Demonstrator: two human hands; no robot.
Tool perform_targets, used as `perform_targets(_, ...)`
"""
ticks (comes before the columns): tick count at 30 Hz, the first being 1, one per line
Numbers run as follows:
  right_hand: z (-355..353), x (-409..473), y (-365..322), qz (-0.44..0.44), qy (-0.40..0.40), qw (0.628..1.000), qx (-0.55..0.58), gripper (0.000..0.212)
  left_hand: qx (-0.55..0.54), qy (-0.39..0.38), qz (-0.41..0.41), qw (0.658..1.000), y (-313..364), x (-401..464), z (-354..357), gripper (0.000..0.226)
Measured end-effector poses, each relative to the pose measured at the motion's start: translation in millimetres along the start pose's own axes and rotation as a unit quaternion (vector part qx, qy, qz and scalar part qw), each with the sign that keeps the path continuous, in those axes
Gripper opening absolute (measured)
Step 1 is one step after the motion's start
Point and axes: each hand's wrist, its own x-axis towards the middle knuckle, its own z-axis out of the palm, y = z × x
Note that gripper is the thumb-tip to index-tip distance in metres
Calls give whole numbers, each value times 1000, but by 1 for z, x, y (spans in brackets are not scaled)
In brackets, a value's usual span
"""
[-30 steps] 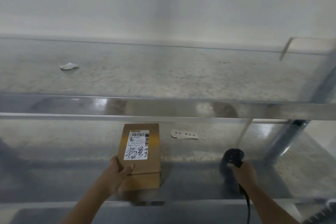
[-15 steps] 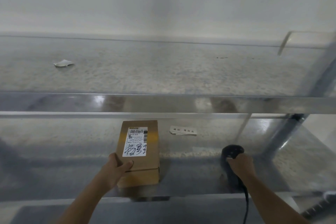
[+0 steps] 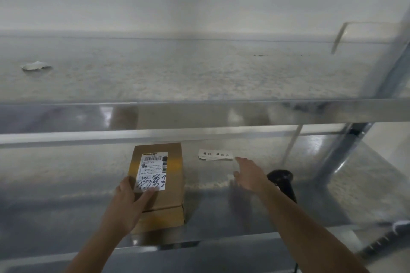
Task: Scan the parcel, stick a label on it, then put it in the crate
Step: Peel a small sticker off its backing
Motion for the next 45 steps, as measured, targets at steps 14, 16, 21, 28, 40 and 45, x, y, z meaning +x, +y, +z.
perform_targets(14, 50, 75, -16, -24, 34, 994, -104, 42, 88, 64, 37, 993, -2, -2, 16, 73)
perform_targets(16, 52, 76, -17, -30, 75, 984, -156, 34, 75, 69, 37, 994, -1, -3, 16, 74)
perform_targets(21, 49, 63, -22, -82, 58, 952, -289, 27, 69, 63, 33, 995, 0, -6, 16, 72)
perform_targets(28, 29, 46, -40, -50, 158, 943, -288, 29, 60, 61, 29, 996, -3, -3, 16, 72)
perform_targets(40, -23, -39, -96, -168, 349, 917, -98, 15, 113, 116, 94, 982, 46, -30, 4, 37)
perform_targets(45, -49, -85, -135, -212, 417, 883, -30, 14, -91, 69, 106, 988, 103, -53, -13, 15)
